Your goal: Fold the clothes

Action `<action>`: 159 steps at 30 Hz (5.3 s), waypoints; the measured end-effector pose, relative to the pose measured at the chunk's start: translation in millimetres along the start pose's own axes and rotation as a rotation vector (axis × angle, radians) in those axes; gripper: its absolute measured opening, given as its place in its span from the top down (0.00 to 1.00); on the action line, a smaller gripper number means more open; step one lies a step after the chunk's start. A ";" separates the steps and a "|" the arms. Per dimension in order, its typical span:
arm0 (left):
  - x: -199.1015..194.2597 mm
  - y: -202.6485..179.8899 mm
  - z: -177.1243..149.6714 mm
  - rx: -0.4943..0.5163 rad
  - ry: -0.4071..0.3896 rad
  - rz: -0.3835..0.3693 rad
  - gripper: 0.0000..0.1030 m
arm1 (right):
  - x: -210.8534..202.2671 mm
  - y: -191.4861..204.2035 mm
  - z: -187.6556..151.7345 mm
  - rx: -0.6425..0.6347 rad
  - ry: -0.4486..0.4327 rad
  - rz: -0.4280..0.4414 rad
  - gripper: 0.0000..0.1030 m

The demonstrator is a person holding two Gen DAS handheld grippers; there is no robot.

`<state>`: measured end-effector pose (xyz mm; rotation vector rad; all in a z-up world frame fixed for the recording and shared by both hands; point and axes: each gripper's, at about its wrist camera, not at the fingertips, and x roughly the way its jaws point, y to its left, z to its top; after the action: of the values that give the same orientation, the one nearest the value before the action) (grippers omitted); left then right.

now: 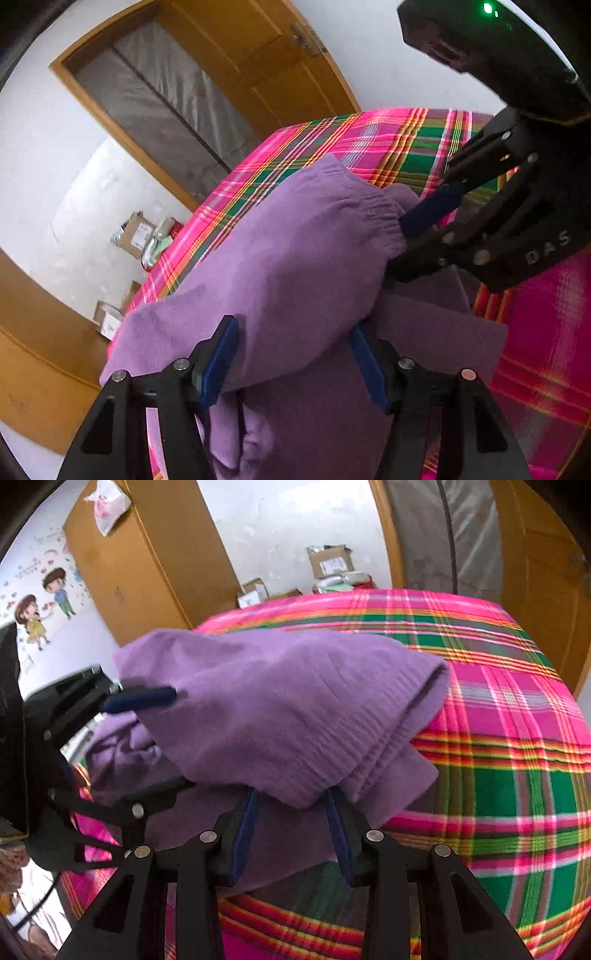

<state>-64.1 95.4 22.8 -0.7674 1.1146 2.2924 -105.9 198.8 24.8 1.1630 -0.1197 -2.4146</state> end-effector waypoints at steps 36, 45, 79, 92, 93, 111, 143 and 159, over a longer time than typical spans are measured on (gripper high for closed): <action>28.0 93.8 21.5 -0.416 0.043 -0.277 0.77 | -28.2 13.0 63.8 0.004 -0.191 0.107 0.96; 25.9 122.5 9.6 -0.555 0.017 -0.262 0.95 | -26.8 -5.8 42.9 0.107 -0.166 0.110 0.72; -15.5 221.8 -65.2 -0.883 -0.057 -0.098 0.97 | -2.9 -15.2 9.2 0.330 -0.106 0.014 0.54; -42.3 242.8 -97.9 -0.973 -0.062 -0.002 0.97 | 21.9 -6.5 37.3 0.213 -0.104 -0.040 0.53; -43.1 244.1 -101.5 -0.981 -0.058 0.001 0.97 | 23.0 -2.4 41.5 0.193 -0.109 -0.042 0.63; -69.4 259.2 -188.4 -1.188 0.005 0.088 0.97 | 33.7 91.2 153.4 -0.110 -0.299 -0.023 0.89; -151.5 202.8 -255.2 -1.341 0.108 0.258 0.87 | 60.9 108.5 92.7 -0.243 -0.023 0.071 0.71; -68.1 184.2 -158.7 -0.989 0.184 0.059 0.73 | 28.2 118.3 -6.1 -0.359 0.086 0.153 0.68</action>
<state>-85.8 -147.7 87.4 -1.3060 -0.0354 2.8222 -73.6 81.6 32.3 1.0475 0.2348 -2.1368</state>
